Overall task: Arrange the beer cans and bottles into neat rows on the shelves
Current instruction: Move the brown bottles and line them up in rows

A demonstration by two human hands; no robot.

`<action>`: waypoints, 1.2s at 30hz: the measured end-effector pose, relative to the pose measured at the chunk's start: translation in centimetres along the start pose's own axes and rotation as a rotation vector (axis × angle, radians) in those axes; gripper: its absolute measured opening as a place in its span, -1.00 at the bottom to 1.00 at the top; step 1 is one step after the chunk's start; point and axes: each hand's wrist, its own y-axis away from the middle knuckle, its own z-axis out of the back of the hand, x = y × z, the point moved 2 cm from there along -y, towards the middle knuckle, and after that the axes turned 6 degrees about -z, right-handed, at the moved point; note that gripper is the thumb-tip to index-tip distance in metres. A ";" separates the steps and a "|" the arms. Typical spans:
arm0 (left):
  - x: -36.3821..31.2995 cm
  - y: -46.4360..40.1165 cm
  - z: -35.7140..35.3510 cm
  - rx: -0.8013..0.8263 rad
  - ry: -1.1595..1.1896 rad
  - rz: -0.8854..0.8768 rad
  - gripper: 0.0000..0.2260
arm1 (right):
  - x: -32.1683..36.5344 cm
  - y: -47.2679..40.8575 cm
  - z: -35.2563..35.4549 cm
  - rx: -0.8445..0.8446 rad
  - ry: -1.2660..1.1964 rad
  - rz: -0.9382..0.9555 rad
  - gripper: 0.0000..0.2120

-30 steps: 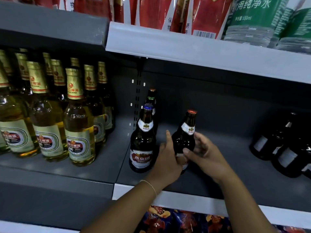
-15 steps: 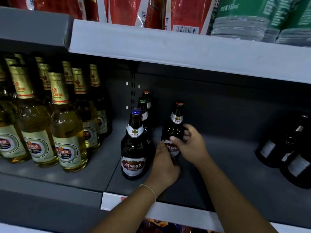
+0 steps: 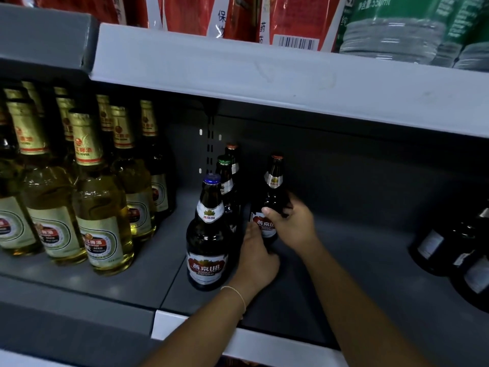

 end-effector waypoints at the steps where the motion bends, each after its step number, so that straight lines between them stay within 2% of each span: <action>1: 0.1 -0.1 0.0 0.005 0.002 -0.004 -0.32 | -0.1 -0.1 -0.1 -0.006 0.005 -0.001 -0.68; 3: 0.3 -0.3 -0.1 0.006 0.008 -0.004 -0.32 | -0.2 -0.3 -0.2 -0.010 0.015 -0.007 -0.70; 13: 1.0 -1.1 -0.2 0.011 0.032 0.023 -0.32 | -0.4 -0.9 -0.6 -0.048 0.034 -0.036 -0.52; 30: 0.3 -0.7 0.0 0.031 0.056 0.017 -0.30 | 0.5 -0.4 -0.7 -0.056 0.098 -0.036 -0.59; 36: -0.2 0.0 0.0 0.004 0.108 0.017 -0.31 | 0.6 0.7 -0.2 -0.035 0.040 -0.104 -0.63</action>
